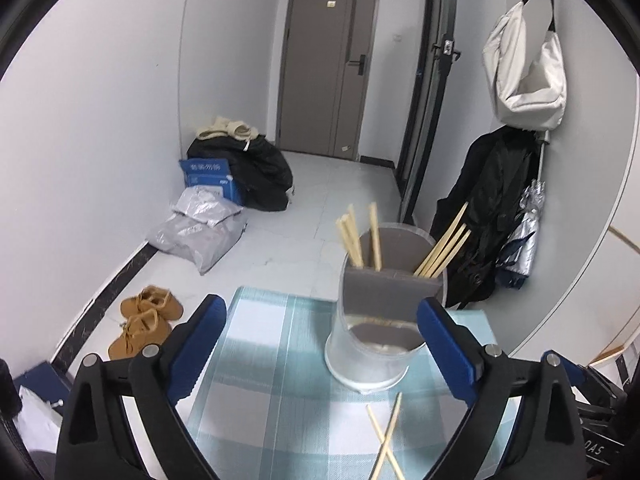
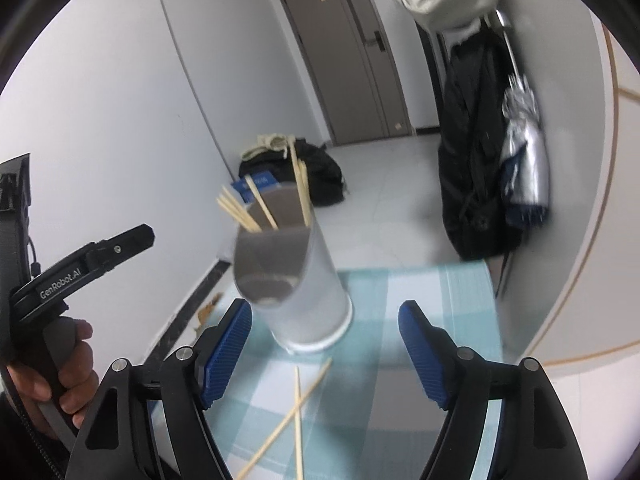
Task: Organize utensils
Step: 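Move both open tools down toward the last chopsticks on the cloth, then close the right tool on a chopstick and lift it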
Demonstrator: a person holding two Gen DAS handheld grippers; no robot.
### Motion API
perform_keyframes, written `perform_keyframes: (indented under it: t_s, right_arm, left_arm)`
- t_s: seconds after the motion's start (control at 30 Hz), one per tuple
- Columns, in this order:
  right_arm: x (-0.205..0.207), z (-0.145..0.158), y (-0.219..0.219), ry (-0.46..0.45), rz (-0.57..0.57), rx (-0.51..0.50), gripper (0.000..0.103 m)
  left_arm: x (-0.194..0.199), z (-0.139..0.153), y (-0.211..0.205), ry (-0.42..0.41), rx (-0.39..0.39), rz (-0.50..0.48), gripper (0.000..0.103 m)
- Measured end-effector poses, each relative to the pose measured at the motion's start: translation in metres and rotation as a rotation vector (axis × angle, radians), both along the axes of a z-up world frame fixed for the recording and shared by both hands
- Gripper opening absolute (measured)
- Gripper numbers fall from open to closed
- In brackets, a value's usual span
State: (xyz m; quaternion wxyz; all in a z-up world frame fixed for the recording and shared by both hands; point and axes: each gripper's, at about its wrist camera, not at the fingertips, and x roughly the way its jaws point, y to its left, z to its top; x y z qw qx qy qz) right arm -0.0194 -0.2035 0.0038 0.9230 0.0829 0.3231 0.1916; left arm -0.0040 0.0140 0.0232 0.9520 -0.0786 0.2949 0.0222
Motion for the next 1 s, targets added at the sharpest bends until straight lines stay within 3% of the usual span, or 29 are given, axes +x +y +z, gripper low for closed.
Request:
perform_keyframes:
  t_s: [0.2,0.3,0.4,0.47,0.7,0.87,1.0]
  right_arm:
    - [-0.001,-0.035,-0.006,0.118,-0.009,-0.021,0.076]
    - [0.002,-0.051,-0.006,0.18,-0.008,-0.037,0.076]
    - [0.009,-0.068,0.001,0.259,0.011,-0.056,0.074]
    - [0.014,-0.078,0.01,0.315,0.05,-0.073,0.065]
    - [0.044,-0.097,0.048,0.411,0.1,-0.127,0.058]
    - [0.068,-0.112,0.064,0.475,0.063,-0.103,0.031]
    - [0.081,-0.128,0.077,0.513,0.033,-0.149,0.026]
  left_arm:
    - [0.002,-0.039,0.007,0.081,-0.017,0.025,0.095]
    - [0.003,-0.047,0.012,0.1,-0.009,0.043,0.095]
    - [0.01,-0.048,0.02,0.129,-0.05,0.047,0.095]
    - [0.011,-0.045,0.026,0.13,-0.062,0.064,0.095]
    - [0.02,-0.048,0.045,0.19,-0.153,0.078,0.095]
    - [0.022,-0.05,0.054,0.218,-0.15,0.108,0.095]
    - [0.026,-0.058,0.068,0.263,-0.216,0.113,0.095]
